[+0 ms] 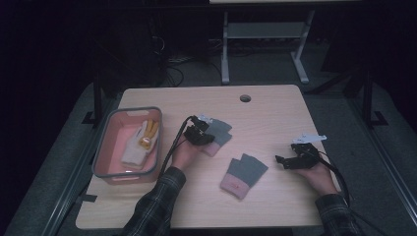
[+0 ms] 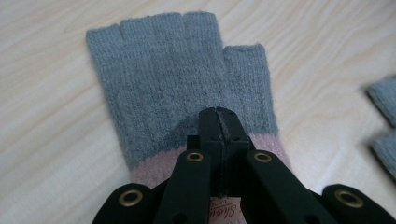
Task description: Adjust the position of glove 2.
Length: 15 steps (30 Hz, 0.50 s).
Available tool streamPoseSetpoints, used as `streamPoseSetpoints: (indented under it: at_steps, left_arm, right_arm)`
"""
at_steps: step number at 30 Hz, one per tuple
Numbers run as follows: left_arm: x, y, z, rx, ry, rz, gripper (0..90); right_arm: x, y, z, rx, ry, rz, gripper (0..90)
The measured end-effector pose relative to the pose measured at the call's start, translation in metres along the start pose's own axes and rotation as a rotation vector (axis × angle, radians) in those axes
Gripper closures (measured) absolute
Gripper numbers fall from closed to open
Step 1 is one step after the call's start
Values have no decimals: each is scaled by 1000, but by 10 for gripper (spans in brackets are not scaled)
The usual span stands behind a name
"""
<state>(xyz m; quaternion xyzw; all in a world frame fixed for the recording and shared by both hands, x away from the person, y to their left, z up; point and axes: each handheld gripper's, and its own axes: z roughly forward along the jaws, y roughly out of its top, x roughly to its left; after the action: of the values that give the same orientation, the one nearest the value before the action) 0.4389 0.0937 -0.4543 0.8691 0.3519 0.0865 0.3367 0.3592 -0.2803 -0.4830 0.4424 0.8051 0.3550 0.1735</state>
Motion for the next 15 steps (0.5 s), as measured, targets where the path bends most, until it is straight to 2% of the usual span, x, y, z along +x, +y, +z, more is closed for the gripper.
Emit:
streamPoseSetpoints:
  at_steps: [2,8,12,13,15]
  left_arm:
    - [-3,-3,-2,0,-13,-13,896]
    - [-15,-16,-14,12,-19,-10,896]
    - [-22,-27,-21,11,-39,-25,897]
    - [-27,-32,-25,9,-50,-29,896]
    - [-30,-34,-27,8,-52,-24,896]
  right_arm:
    - [0,0,0,0,0,0,151]
    - [0,0,0,1,3,0,150]
    - [0,0,0,1,4,-1,150]
    - [0,0,0,1,4,-1,150]
    - [0,0,0,1,5,-3,149]
